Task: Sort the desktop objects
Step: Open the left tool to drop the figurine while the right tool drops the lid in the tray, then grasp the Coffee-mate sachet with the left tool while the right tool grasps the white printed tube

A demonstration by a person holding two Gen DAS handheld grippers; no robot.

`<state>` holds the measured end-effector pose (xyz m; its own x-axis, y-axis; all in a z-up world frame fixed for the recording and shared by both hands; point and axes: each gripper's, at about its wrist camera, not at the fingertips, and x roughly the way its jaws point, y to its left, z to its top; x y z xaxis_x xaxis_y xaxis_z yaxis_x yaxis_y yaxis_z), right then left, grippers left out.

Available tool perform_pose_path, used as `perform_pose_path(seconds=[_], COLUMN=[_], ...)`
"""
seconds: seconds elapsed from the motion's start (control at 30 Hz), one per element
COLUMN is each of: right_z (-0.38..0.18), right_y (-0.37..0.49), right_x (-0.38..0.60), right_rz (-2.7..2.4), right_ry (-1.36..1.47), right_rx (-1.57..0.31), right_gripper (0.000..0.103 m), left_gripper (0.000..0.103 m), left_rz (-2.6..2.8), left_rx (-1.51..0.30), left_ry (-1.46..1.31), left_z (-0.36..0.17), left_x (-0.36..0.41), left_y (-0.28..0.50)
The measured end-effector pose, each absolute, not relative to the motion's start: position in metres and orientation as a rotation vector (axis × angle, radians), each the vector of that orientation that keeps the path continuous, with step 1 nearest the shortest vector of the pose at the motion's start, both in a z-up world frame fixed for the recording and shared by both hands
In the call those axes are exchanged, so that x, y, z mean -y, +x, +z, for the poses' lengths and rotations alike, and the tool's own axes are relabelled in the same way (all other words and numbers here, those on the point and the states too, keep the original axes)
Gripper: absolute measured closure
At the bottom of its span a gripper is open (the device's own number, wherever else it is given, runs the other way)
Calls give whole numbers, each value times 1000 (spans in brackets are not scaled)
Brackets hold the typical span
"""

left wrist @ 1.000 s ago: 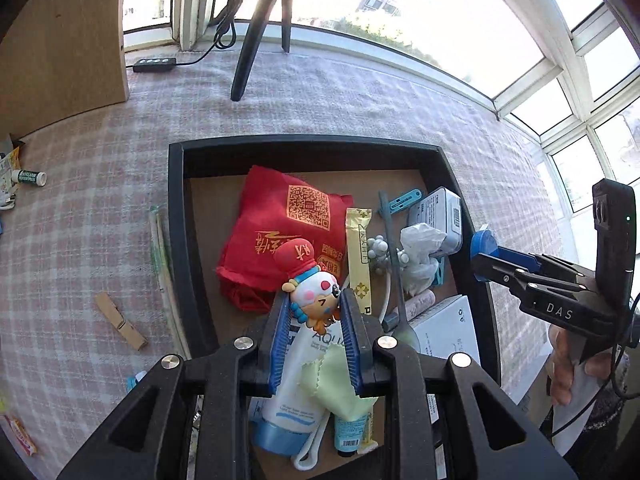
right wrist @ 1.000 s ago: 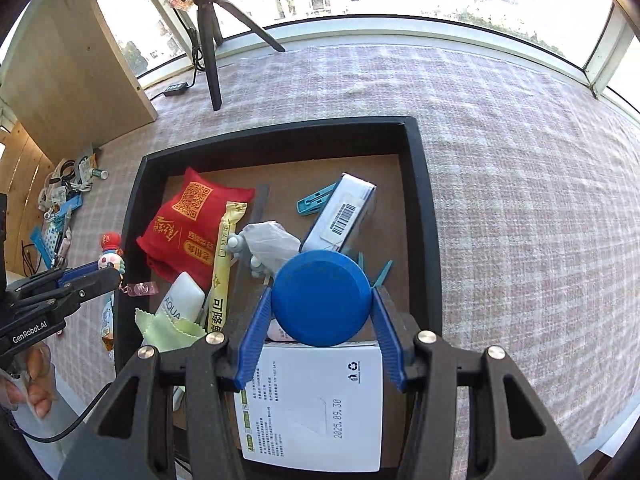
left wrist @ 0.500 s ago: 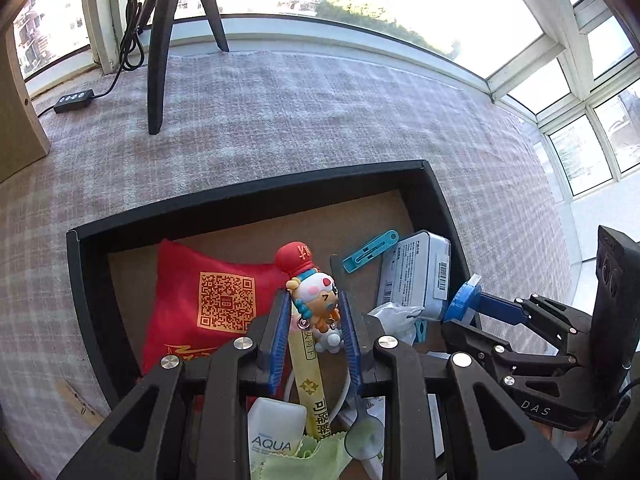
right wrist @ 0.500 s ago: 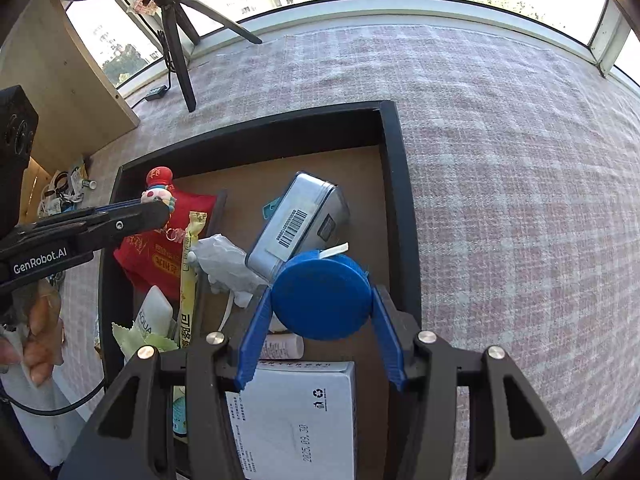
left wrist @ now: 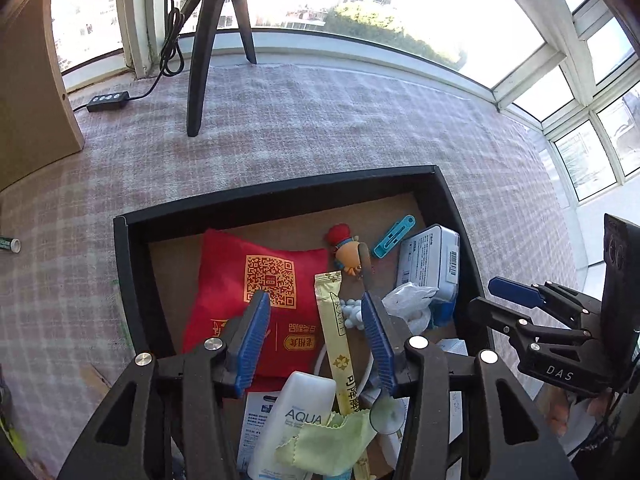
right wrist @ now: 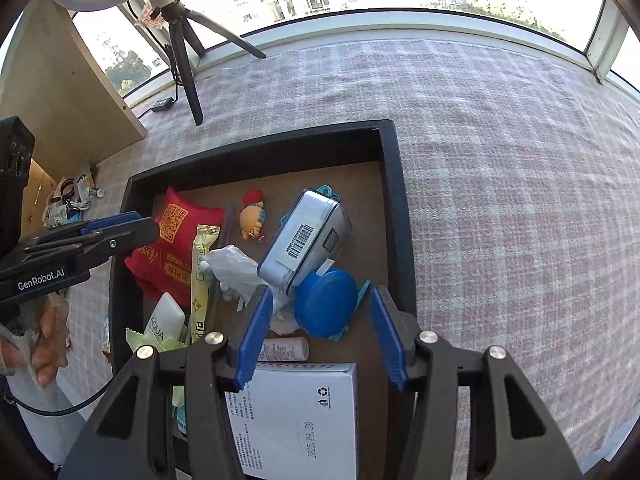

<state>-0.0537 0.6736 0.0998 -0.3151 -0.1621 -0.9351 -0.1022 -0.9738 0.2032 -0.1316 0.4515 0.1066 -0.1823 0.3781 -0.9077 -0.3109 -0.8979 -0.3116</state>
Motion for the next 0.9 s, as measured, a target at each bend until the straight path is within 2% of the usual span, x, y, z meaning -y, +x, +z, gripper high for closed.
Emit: perform_pose_path(seconds=[0.3, 0.6, 0.9], right_z=[124, 139, 127], right_y=[-35, -19, -5], right_x=[-635, -546, -439], right_rz=[-2467, -2346, -2207], right_ry=[1740, 1655, 1656], right_rx=[289, 180, 76], right_gripper=[53, 53, 53], left_gripper=[58, 58, 58], left_rz=[2244, 2423, 2531], left_rx=[-1, 120, 297], left_ry=[-1619, -1693, -1774], left_z=[138, 139, 123], left_x=[-358, -226, -101], left_y=[-83, -22, 30])
